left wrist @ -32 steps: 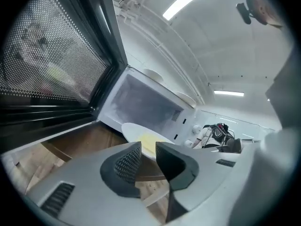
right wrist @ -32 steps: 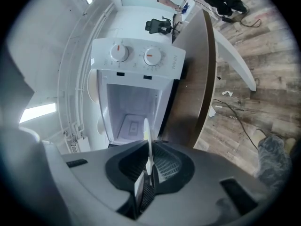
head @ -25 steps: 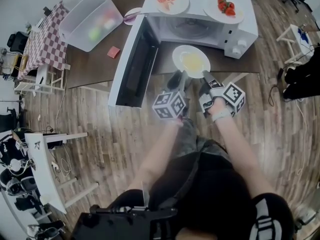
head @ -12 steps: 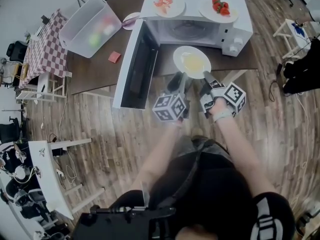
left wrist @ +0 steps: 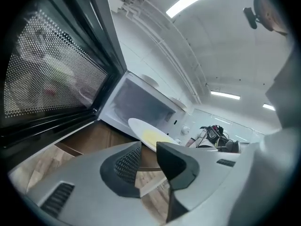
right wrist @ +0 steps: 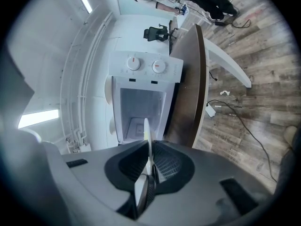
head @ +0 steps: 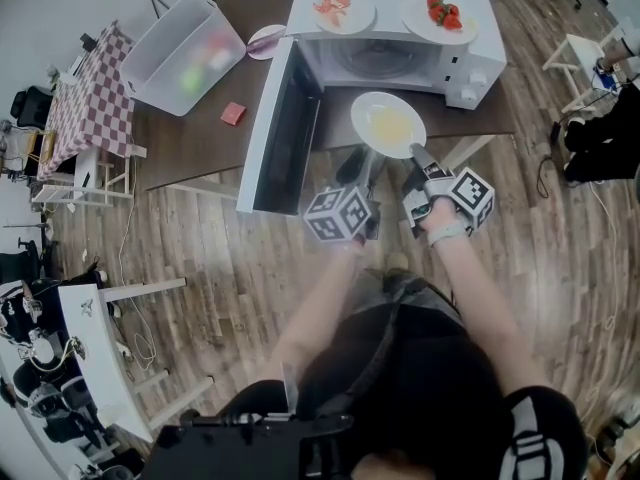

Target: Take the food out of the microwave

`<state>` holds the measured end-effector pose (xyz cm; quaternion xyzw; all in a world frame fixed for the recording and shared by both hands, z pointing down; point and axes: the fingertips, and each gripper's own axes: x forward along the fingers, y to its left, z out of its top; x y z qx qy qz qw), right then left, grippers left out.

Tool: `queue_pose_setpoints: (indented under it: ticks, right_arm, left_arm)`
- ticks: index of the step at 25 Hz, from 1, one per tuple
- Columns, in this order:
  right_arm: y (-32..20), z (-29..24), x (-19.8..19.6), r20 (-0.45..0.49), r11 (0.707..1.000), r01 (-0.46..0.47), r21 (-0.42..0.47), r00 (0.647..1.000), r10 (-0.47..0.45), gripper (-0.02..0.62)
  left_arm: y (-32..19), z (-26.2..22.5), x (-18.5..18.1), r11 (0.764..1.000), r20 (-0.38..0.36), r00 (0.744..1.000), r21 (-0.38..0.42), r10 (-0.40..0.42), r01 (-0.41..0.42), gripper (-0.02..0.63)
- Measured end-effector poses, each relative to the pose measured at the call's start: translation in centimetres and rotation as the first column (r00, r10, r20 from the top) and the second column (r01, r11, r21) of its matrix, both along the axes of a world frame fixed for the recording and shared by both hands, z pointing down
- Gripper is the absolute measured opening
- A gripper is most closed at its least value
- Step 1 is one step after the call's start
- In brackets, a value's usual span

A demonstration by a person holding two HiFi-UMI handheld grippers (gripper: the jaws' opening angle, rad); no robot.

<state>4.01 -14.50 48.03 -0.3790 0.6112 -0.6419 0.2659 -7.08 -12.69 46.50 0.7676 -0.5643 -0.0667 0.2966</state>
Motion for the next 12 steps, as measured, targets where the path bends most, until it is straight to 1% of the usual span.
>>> queue_pose_setpoints:
  ticks: [6,12]
  right_arm:
    - [1.0,0.1,-0.3,-0.001,1.0,-0.005,-0.004,1.0,0.005,0.032]
    - [1.8,0.0,-0.3,-0.001,1.0,-0.006,0.001,1.0,0.006,0.032]
  left_arm:
    - [0.7,0.0,0.4,1.0,0.002,1.0,-0.018,0.026,-0.026,0.101]
    - [1.6,-0.1,0.5,0.999,0.012,0.999,-0.016,0.034,-0.033,0.101]
